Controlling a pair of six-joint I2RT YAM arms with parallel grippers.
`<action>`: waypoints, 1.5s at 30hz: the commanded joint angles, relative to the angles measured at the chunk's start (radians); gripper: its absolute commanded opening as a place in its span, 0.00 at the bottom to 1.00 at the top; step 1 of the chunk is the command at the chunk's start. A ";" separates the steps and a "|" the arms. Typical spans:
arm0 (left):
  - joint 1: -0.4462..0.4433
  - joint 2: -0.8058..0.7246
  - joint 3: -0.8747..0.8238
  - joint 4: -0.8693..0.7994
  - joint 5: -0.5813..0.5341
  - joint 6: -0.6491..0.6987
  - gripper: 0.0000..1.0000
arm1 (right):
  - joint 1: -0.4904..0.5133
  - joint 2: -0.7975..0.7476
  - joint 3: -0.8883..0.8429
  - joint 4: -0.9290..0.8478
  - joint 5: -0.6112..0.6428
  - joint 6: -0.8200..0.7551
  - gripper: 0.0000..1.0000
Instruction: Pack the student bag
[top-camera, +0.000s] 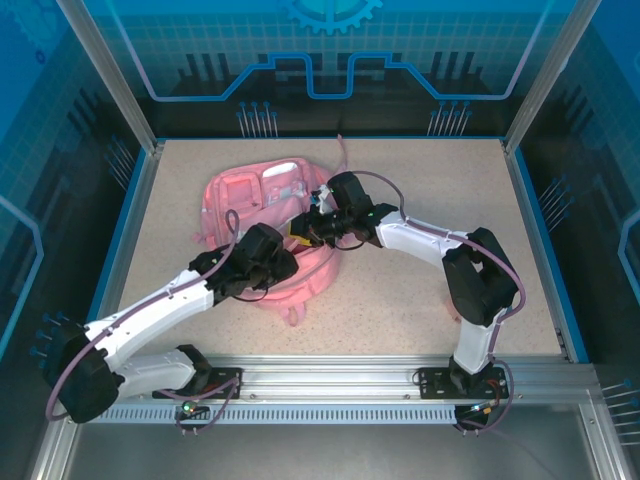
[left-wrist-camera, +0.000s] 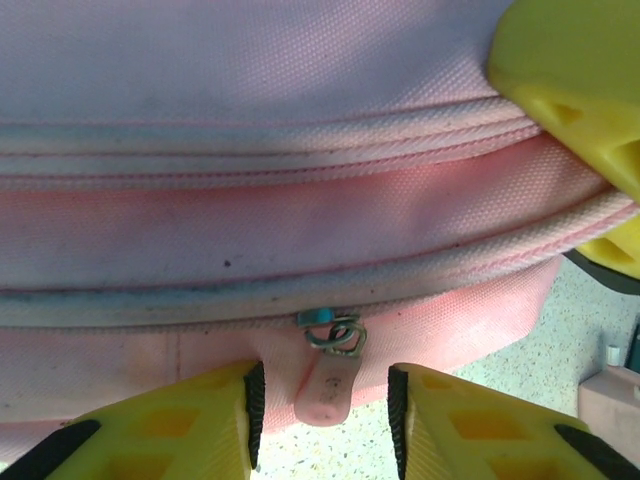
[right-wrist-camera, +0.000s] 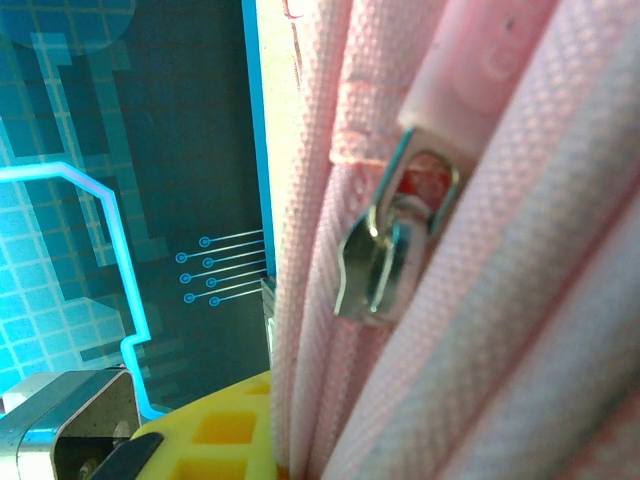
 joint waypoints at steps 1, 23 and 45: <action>-0.005 0.026 -0.005 0.020 -0.009 -0.004 0.38 | 0.019 -0.001 0.036 0.021 -0.001 -0.029 0.12; 0.021 -0.030 0.008 -0.295 -0.242 0.099 0.00 | -0.137 -0.127 -0.049 -0.133 0.138 -0.151 0.04; 0.272 -0.060 -0.040 -0.133 -0.001 0.333 0.20 | -0.106 -0.125 -0.090 -0.082 0.097 -0.127 0.01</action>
